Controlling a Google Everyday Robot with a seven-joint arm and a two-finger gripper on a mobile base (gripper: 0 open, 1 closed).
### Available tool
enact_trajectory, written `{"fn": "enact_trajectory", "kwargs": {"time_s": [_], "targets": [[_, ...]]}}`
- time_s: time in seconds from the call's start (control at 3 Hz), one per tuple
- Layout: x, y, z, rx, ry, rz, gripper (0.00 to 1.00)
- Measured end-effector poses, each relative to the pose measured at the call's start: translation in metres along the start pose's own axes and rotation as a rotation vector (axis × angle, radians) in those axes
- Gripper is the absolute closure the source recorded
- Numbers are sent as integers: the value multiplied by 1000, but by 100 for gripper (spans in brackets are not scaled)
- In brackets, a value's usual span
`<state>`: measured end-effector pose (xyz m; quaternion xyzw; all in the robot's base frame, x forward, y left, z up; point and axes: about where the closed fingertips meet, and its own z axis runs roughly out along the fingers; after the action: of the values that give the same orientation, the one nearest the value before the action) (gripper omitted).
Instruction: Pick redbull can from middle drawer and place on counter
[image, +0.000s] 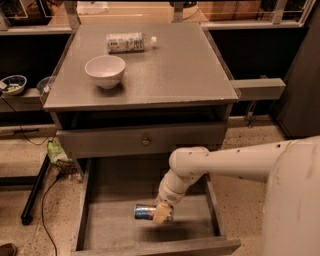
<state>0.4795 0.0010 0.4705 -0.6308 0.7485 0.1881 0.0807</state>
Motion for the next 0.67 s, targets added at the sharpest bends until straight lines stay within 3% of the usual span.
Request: {"fn": "enact_trajectory", "kwargs": {"time_s": [0.33, 0.67], "targets": [[-9, 5, -43, 54, 26, -17, 100], [-5, -20, -132, 118, 52, -63, 100]]}}
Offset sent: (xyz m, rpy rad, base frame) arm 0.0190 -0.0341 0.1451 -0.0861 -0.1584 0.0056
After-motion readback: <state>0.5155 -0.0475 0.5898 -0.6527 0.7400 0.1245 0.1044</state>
